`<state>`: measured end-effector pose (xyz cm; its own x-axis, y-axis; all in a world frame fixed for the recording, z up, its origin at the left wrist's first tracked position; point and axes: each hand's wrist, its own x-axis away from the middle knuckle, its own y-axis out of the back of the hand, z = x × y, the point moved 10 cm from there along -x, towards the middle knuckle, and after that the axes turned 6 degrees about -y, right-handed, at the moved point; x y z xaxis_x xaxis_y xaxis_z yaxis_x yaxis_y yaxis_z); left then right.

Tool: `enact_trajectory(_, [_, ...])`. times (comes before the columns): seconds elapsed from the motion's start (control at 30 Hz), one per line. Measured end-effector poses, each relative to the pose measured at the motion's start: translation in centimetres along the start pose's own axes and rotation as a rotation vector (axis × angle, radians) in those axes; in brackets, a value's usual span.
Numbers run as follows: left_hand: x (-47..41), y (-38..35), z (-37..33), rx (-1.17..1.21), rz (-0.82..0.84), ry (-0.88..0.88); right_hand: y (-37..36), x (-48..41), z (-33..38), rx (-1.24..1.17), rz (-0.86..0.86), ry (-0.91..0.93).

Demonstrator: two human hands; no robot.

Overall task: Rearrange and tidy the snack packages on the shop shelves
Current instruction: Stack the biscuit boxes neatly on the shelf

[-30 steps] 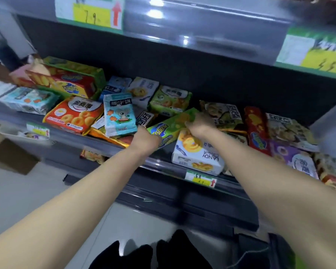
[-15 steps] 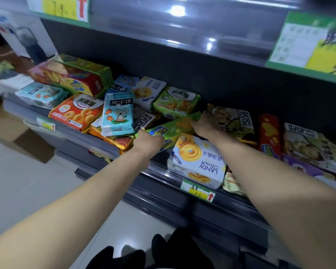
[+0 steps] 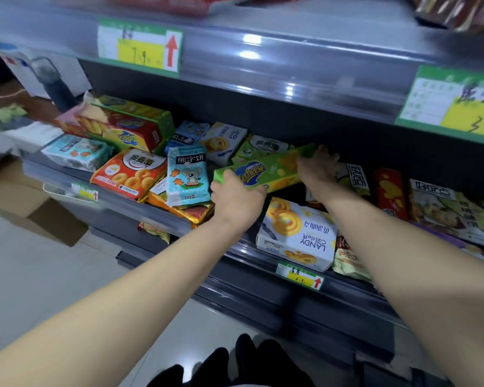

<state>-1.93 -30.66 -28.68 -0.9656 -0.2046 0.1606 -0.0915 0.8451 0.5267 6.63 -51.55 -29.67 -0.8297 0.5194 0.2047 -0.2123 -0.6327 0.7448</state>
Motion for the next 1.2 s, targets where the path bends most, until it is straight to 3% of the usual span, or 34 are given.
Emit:
enact_trajectory(0.13, [-0.1,3.4,-0.3,0.054,-0.060,-0.069,0.7,2.6,2.0,-0.013,-0.042,0.051])
enact_trajectory(0.33, [-1.0,10.4,2.7,0.078,-0.137,-0.040,-1.2,8.1,7.2,0.026,-0.115,0.107])
enact_trajectory(0.87, [-7.1,33.3,14.6,0.038,-0.279,0.026,-16.0,22.5,22.1,-0.108,0.030,0.155])
enact_trajectory(1.2, [-12.2,37.6,16.6,0.052,-0.336,0.038,-20.2,22.2,26.6,-0.093,0.083,0.145])
